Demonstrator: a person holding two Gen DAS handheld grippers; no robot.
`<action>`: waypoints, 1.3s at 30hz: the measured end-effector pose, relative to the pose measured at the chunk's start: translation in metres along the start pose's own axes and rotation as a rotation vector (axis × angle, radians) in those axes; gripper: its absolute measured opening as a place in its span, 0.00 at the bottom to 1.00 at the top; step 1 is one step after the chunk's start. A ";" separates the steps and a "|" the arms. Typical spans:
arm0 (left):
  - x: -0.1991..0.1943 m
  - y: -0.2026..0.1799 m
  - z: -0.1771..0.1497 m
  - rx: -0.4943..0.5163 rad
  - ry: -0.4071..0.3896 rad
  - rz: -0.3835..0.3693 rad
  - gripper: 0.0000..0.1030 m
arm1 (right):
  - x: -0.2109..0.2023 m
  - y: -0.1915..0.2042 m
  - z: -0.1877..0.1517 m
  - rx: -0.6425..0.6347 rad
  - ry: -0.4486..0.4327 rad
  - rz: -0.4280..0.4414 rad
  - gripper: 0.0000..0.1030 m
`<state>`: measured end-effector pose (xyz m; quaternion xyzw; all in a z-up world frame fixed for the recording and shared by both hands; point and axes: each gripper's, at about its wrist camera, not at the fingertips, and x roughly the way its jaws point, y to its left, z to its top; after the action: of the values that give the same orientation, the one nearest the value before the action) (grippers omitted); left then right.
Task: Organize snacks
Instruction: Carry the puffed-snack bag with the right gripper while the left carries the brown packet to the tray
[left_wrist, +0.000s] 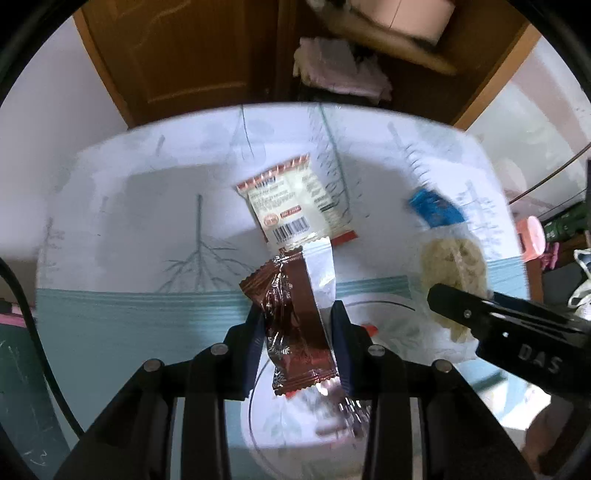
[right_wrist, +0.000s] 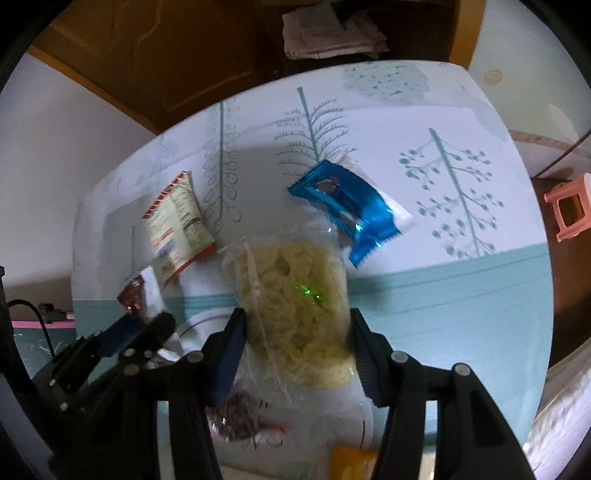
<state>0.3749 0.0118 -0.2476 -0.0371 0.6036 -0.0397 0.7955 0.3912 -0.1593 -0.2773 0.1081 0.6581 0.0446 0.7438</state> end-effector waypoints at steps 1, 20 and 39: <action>-0.008 -0.001 -0.002 0.003 -0.013 -0.007 0.32 | -0.009 -0.002 -0.004 0.002 -0.016 0.012 0.53; -0.190 -0.005 -0.128 -0.003 -0.213 -0.055 0.32 | -0.163 -0.016 -0.134 -0.001 -0.246 0.272 0.53; -0.220 -0.033 -0.220 0.062 -0.263 -0.032 0.33 | -0.207 -0.033 -0.244 -0.117 -0.285 0.176 0.53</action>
<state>0.1032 0.0007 -0.0923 -0.0270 0.4918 -0.0656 0.8678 0.1205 -0.2096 -0.1112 0.1272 0.5301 0.1322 0.8279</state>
